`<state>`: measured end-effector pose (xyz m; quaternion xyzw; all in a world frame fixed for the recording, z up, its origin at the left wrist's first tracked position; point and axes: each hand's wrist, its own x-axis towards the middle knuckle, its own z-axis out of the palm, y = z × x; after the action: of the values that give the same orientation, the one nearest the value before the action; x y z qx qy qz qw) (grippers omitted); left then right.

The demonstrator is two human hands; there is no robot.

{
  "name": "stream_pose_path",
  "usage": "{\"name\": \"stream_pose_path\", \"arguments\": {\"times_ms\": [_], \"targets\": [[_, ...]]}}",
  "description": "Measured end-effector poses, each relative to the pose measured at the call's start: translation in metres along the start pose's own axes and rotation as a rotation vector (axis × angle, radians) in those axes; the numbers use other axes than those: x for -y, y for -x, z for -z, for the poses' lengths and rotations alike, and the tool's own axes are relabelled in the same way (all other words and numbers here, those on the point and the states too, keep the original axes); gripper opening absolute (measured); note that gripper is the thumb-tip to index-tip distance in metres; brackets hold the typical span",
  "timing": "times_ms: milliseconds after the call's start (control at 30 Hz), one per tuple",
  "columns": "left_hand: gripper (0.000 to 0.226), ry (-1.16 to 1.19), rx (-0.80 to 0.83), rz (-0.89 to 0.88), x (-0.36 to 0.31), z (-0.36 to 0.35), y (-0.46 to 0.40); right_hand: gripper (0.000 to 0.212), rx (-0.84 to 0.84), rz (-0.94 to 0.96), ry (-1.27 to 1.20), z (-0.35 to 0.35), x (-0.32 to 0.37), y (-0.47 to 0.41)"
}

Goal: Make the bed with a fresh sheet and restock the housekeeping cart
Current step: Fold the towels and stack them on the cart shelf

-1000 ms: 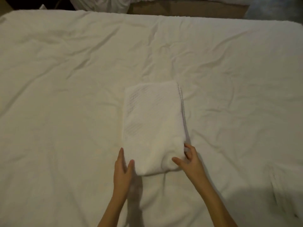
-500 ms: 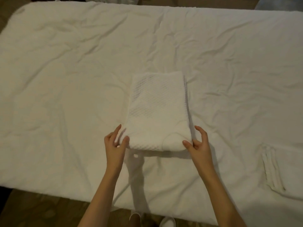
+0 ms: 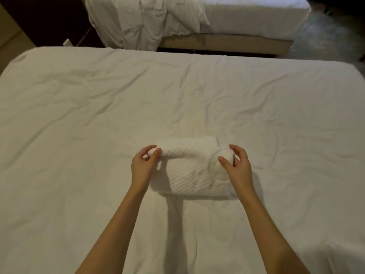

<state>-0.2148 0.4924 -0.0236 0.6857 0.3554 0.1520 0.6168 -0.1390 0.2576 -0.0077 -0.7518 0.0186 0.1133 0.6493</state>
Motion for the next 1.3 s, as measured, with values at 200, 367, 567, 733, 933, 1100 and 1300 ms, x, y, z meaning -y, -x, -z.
{"name": "stream_pose_path", "arguments": {"times_ms": [200,367,567,733,933,1100,1300], "targets": [[0.064,-0.065,0.178,0.018,0.03,-0.027,-0.062,0.085,0.279,-0.045,0.301,-0.013,-0.048,-0.08],[0.057,-0.394,0.255,-0.052,0.069,-0.024,-0.056,0.086,0.238,0.025,0.34,-0.019,-0.078,-0.089],[0.063,-0.376,0.314,0.076,0.08,-0.019,-0.043,0.09,-0.077,-0.044,0.369,-0.027,-0.092,-0.067],[0.083,-0.337,0.421,0.03,0.058,-0.011,-0.039,0.089,0.136,-0.106,0.207,-0.02,-0.074,-0.073],[0.07,-0.263,0.481,-0.111,0.007,-0.039,0.01,0.09,-0.065,-0.191,0.033,0.044,-0.049,-0.006],[0.086,-0.279,0.704,-0.133,-0.022,-0.117,0.087,0.087,-0.349,-0.203,-0.027,0.154,-0.031,0.079],[0.079,-0.287,1.021,-0.175,-0.045,-0.239,0.206,0.088,-0.686,-0.266,-0.069,0.297,-0.027,0.184]]}}
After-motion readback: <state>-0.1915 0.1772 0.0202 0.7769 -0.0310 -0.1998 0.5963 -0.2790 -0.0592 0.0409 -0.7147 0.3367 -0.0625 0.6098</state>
